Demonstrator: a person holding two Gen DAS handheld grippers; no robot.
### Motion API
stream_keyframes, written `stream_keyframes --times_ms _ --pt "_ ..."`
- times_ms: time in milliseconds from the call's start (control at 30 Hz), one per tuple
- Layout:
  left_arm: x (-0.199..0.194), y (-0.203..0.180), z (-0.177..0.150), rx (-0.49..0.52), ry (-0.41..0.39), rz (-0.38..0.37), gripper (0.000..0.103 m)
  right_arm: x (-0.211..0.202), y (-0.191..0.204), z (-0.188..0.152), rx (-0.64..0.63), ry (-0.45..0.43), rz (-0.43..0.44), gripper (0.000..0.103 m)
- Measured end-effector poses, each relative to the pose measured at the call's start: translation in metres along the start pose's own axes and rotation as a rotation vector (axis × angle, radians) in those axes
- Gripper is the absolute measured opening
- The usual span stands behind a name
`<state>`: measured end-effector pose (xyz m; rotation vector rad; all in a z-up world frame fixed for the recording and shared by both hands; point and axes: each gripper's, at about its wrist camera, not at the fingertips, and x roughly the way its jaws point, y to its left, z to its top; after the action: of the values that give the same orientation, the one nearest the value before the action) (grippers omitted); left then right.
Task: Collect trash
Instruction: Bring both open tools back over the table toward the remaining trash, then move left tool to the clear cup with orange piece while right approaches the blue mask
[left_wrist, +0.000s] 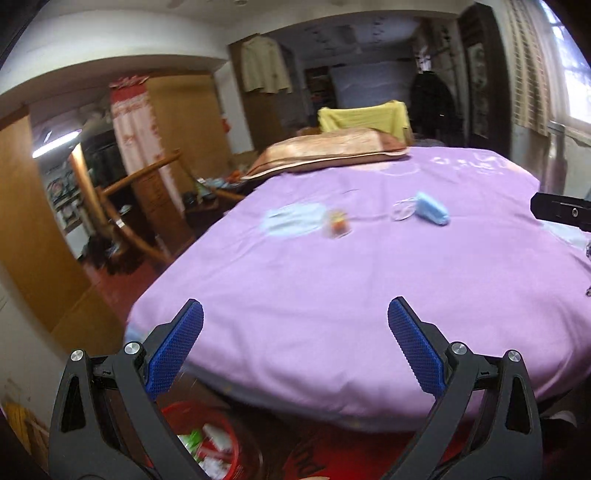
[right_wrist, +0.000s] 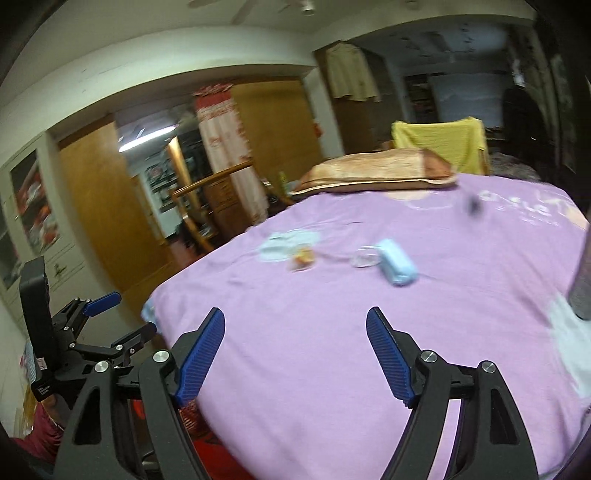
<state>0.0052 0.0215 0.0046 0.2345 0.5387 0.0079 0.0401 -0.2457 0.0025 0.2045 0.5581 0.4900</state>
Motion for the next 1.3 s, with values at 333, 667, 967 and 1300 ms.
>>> stream_keyframes --times_ms 333,667,967,1300 --pt "0.082 -0.035 0.04 0.044 0.038 -0.074 0.096 0.038 -0.05 0.013 0.033 0.058 -0.151 0.079" --pt "0.186 0.015 0.112 -0.176 0.115 -0.148 0.096 0.092 -0.097 0.019 0.122 0.141 -0.232 0.085" --pt "0.261 0.002 0.117 -0.272 0.215 -0.22 0.096 0.095 -0.101 0.017 0.088 0.129 -0.306 0.085" --pt "0.286 -0.012 0.094 -0.186 0.331 -0.235 0.096 0.1 -0.098 0.012 0.071 0.157 -0.318 0.085"
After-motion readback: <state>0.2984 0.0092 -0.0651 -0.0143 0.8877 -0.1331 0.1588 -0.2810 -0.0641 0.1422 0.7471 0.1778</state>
